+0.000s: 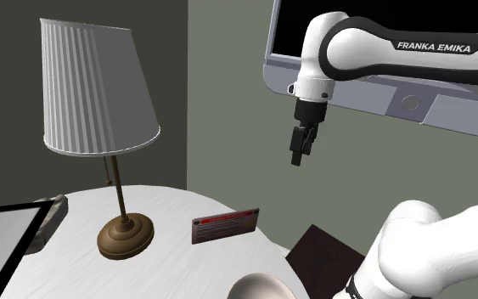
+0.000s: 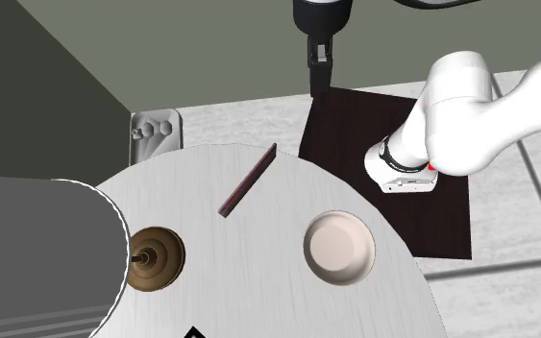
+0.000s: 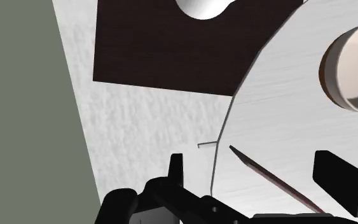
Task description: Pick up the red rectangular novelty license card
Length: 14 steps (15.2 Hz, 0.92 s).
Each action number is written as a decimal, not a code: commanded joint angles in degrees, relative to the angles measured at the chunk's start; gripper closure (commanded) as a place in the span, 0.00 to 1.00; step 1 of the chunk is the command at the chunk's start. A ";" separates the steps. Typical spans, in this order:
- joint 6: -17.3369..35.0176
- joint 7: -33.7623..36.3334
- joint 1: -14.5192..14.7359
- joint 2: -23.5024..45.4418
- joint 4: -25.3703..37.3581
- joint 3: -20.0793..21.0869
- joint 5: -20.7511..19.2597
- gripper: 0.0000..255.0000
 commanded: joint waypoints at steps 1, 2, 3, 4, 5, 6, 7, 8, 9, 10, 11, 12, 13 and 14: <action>0.00 0.00 0.00 0.00 0.00 0.00 0.00 0.00; 1.71 -1.61 0.97 1.54 -0.12 0.32 -0.11 0.00; 3.39 -3.20 1.93 3.09 -0.20 0.67 -0.21 0.00; 5.05 -4.76 2.89 4.65 -0.23 1.02 -0.32 0.00; 6.68 -6.30 3.83 6.21 -0.23 1.40 -0.43 0.00; 8.29 -7.82 4.75 7.78 -0.20 1.80 -0.54 0.00; 9.87 -9.33 5.65 9.34 -0.13 2.22 -0.65 0.00; 11.42 -10.81 6.54 10.89 -0.04 2.66 -0.78 0.00; 12.94 -12.27 7.40 12.44 0.07 3.12 -0.91 0.00; 14.44 -13.70 8.26 13.97 0.21 3.60 -1.05 0.00; 15.91 -15.11 9.10 15.50 0.37 4.10 -1.21 0.00; 17.36 -16.50 9.91 17.00 0.54 4.63 -1.38 0.00; 18.78 -17.86 10.72 18.50 0.72 5.16 -1.57 0.00; 20.18 -19.20 11.53 19.97 0.91 5.70 -1.79 0.00</action>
